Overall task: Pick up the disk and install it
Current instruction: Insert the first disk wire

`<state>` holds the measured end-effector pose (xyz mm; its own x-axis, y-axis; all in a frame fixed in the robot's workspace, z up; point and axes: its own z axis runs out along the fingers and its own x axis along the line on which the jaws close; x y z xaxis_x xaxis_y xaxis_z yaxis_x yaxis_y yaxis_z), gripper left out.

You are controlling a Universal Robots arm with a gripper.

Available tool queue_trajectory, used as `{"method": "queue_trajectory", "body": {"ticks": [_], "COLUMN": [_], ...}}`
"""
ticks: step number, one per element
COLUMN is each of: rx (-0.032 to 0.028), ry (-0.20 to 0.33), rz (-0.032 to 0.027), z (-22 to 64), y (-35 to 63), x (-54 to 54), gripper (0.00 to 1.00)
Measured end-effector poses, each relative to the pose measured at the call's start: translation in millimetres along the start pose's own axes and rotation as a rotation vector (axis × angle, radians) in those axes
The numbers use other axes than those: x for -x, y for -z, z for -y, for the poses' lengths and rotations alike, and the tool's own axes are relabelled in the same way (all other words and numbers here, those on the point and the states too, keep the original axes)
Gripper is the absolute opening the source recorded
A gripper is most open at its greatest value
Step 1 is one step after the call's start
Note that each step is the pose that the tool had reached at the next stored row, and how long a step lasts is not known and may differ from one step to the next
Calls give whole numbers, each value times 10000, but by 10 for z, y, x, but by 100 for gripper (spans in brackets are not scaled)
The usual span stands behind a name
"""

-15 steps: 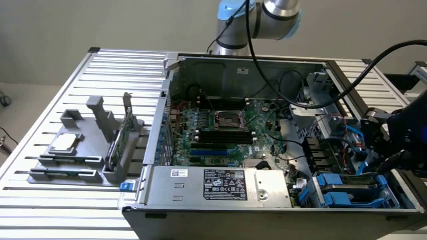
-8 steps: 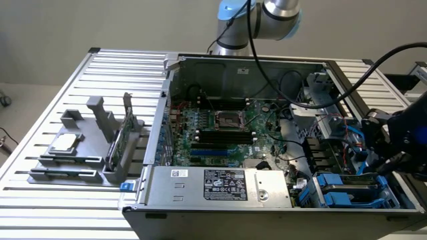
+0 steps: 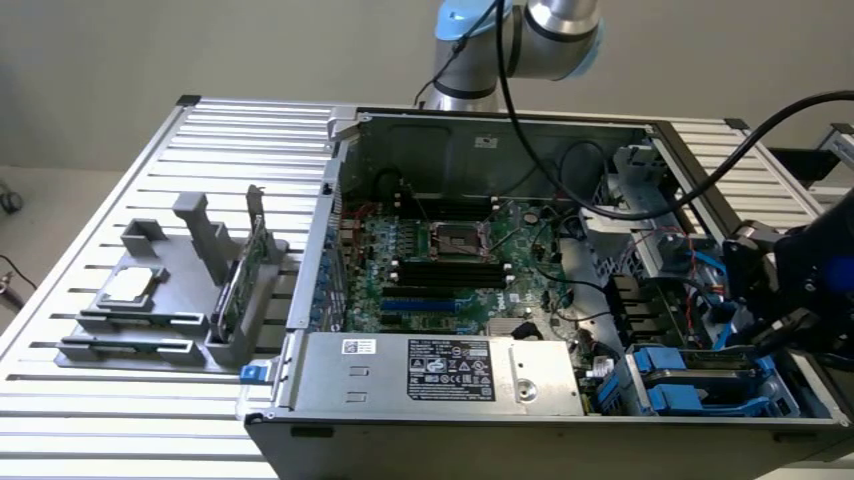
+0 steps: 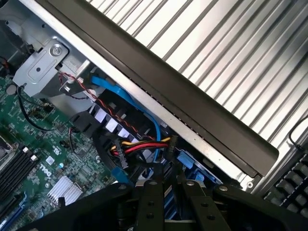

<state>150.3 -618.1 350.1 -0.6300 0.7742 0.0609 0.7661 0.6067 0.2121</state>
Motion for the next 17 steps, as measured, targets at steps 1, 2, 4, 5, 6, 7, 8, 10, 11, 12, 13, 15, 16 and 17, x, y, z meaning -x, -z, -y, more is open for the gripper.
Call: {"method": "queue_trajectory", "body": {"ticks": [1,2,4,5,6,7,8,10,11,12,13,15,16,17], "rx": [-1,6,40,62,86,115,145,216,259,298,336,398,407,399], "ry": [-21,-39,-75,-92,-103,-114,-125,-147,-158,-169,-179,-202,-213,-225], "rz": [-26,-50,-100,-129,-161,-200,-245,-347,-408,-466,-526,-630,-668,-707], "z": [5,9,18,22,25,27,29,31,32,33,34,41,45,50], "y": [-3,-7,-18,-25,-31,-37,-42,-50,-55,-60,-62,-64,-63,-61], "x": [5,9,20,26,33,40,47,61,69,77,84,97,104,112], "gripper": [22,22,22,22,22,22,22,22,22,22,22,22,22,22]}}
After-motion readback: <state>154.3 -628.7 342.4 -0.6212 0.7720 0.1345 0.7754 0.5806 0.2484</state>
